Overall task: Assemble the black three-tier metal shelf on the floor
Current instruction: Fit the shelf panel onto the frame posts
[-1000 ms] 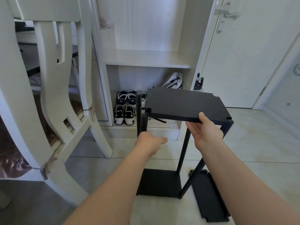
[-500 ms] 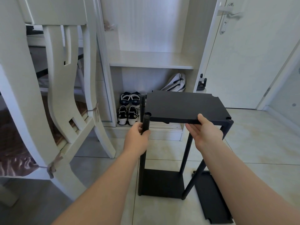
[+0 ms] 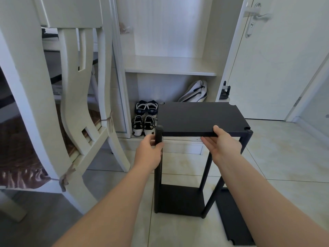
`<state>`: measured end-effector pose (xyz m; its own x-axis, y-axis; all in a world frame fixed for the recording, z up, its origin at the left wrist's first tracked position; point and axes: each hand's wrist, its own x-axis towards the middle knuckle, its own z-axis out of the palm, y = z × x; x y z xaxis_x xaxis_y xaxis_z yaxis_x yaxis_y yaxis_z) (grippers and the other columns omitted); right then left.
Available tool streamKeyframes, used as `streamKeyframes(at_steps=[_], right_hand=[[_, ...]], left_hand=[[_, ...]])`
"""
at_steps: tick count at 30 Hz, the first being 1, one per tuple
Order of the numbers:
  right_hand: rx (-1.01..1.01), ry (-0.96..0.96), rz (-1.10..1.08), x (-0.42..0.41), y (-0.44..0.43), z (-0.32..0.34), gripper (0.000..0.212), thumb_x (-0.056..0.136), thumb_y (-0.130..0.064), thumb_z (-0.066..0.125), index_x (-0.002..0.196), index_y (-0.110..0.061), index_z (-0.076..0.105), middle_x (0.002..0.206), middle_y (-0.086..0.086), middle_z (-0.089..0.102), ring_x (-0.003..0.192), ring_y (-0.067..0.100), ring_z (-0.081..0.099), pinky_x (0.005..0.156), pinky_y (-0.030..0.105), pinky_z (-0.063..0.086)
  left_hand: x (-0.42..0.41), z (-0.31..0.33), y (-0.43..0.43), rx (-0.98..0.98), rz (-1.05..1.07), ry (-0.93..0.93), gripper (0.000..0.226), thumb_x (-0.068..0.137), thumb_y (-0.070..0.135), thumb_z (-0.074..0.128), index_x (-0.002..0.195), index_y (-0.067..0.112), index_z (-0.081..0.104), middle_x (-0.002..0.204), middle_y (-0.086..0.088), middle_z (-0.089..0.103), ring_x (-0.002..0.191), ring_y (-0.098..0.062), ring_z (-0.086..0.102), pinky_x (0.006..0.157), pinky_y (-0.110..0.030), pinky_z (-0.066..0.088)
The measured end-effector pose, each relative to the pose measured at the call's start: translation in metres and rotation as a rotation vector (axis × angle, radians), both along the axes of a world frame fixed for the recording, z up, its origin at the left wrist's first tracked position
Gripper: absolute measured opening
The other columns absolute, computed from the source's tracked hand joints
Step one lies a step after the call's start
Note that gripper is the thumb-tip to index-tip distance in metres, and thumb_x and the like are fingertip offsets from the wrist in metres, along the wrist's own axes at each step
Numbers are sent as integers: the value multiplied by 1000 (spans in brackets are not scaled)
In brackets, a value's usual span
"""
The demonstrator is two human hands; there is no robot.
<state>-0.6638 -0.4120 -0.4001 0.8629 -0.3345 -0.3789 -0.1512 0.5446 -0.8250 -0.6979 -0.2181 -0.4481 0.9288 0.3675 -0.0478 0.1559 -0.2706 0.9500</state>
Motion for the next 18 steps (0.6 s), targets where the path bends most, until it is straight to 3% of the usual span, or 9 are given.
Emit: streamKeyframes(at_steps=[11, 18], right_hand=[[-5, 31, 10, 3, 3, 0, 13, 93, -11, 72, 98, -5, 61, 91, 20, 73, 61, 27, 75, 62, 37, 64], [-9, 35, 18, 6, 1, 1, 12, 93, -12, 70, 99, -7, 61, 90, 19, 73, 60, 26, 75, 64, 38, 65]], left_hand=[[-3, -1, -1, -23, 18, -9, 29, 100, 26, 60, 129, 24, 57, 117, 5, 67, 102, -19, 68, 93, -44, 55], [-1, -4, -2, -31, 28, -23, 30, 100, 25, 60, 130, 24, 58, 116, 6, 67, 101, -18, 67, 91, -42, 56]])
